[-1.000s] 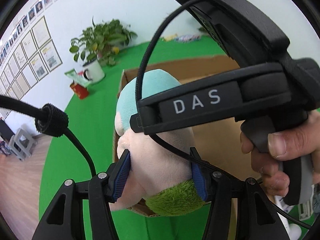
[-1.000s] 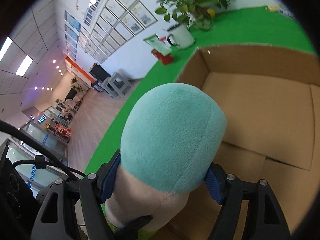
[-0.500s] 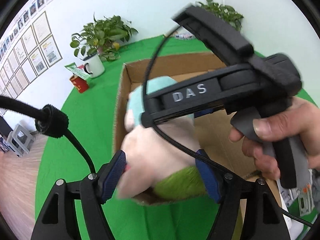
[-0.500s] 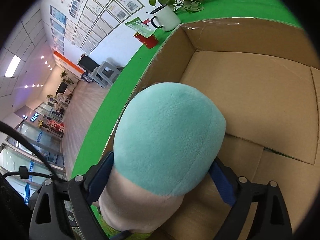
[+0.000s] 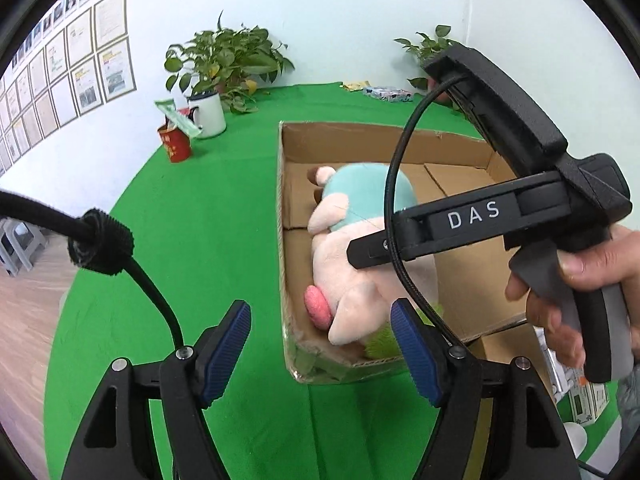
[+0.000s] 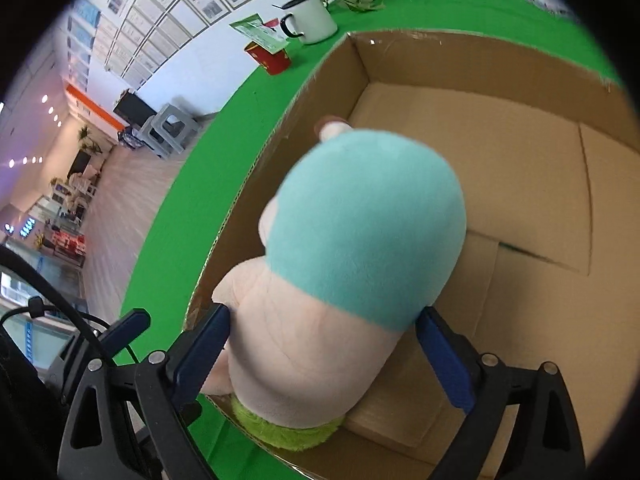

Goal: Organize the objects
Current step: 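Lower the plush toy into the box corner and open the left gripper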

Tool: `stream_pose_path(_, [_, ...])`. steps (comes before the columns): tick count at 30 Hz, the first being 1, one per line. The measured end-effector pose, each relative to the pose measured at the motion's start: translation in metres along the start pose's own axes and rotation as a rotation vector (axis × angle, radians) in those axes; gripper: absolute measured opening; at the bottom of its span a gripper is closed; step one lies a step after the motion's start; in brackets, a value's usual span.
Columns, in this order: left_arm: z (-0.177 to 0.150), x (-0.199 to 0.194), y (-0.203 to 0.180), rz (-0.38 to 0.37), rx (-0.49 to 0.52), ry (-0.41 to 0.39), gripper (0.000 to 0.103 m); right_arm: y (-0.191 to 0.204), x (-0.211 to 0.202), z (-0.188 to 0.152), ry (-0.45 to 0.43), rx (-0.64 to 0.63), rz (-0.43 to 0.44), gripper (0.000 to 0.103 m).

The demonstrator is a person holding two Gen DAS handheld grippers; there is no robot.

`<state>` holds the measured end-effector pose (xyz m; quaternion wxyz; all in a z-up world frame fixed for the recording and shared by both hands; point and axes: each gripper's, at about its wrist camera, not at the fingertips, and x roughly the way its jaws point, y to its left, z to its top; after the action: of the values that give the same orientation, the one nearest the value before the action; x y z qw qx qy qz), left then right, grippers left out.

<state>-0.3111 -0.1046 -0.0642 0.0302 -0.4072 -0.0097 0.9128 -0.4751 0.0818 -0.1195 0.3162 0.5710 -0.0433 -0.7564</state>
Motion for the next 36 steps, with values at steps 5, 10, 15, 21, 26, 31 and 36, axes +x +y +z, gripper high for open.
stream_pose_path(5, [-0.016, -0.003, 0.009, -0.03, -0.025, 0.008, 0.071, 0.005, 0.008, -0.009, -0.038, -0.021, 0.048, 0.079])
stream_pose_path(10, [-0.02, -0.009, 0.012, -0.076, -0.039, -0.013, 0.071, 0.006, 0.007, -0.009, -0.022, -0.046, 0.104, 0.071])
stream_pose_path(15, [-0.023, -0.015, 0.005, -0.075, -0.032, -0.019, 0.071, -0.008, 0.013, -0.003, -0.038, 0.005, 0.146, 0.084])
stream_pose_path(21, [-0.024, -0.032, -0.002, -0.084, -0.039, -0.053, 0.071, 0.008, -0.017, -0.016, -0.129, -0.006, 0.014, 0.103])
stream_pose_path(26, [-0.033, -0.069, -0.02, -0.074, -0.003, -0.165, 0.08, 0.016, -0.077, -0.057, -0.29, -0.024, -0.2, 0.102])
stream_pose_path(31, [-0.046, -0.1, -0.046, -0.075, 0.021, -0.212, 0.083, 0.002, -0.12, -0.123, -0.413, 0.028, -0.415, 0.102])
stream_pose_path(36, [-0.063, -0.123, -0.081, -0.121, 0.034, -0.222, 0.083, -0.001, -0.14, -0.169, -0.454, 0.03, -0.486, 0.102])
